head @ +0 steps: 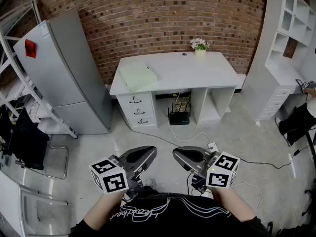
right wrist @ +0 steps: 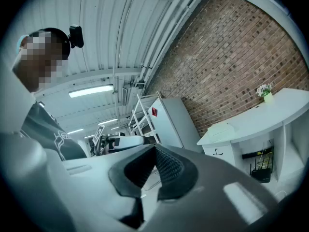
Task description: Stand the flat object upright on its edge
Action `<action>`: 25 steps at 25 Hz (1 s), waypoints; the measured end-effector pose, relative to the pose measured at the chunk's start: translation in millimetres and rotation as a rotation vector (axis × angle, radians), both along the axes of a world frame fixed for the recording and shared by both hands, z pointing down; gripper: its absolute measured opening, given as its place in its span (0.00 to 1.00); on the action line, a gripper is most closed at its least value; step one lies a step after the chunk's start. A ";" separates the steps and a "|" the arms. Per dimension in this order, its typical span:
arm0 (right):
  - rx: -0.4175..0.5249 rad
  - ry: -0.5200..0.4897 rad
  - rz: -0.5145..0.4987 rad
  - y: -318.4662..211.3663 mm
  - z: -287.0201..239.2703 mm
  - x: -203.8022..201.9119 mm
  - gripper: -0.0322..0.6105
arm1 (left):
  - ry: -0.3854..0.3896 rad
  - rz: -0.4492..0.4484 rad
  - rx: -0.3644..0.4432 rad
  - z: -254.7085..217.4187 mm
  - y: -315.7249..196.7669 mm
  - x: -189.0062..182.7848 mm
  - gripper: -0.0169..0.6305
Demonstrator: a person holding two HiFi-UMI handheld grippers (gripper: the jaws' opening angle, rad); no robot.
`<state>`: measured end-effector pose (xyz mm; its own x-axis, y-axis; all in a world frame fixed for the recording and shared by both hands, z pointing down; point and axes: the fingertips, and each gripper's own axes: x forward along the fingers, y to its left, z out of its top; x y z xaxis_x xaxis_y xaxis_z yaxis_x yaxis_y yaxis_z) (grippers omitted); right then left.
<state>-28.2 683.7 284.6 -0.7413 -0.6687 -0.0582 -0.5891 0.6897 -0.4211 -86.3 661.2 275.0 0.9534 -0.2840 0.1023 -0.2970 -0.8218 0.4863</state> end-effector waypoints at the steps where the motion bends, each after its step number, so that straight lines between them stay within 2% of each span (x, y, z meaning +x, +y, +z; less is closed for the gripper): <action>1: -0.001 0.001 -0.001 -0.7 0.4 -0.5 0.06 | -0.009 -0.002 0.018 0.9 -0.1 -0.3 0.03; 4: -0.006 0.002 -0.006 -3.3 3.8 -2.6 0.05 | -0.037 -0.010 0.063 5.1 -1.7 -1.4 0.03; 7: -0.017 0.003 -0.012 -10.1 7.7 -3.8 0.05 | -0.051 -0.018 0.071 9.1 -7.3 -1.8 0.03; 12: -0.044 -0.009 -0.012 -31.2 10.9 -7.7 0.06 | -0.041 -0.023 0.035 16.5 -23.8 -9.1 0.03; 17: -0.087 -0.149 -0.065 -57.5 6.9 -11.2 0.06 | -0.017 -0.024 -0.001 27.2 -53.8 -15.5 0.03; 20: -0.096 -0.104 -0.053 -83.8 14.4 -12.0 0.06 | -0.002 -0.030 -0.029 31.2 -80.6 -18.7 0.03; 25: -0.144 -0.095 -0.064 -139.0 34.5 -16.2 0.06 | 0.023 -0.040 -0.090 50.8 -142.0 -24.3 0.03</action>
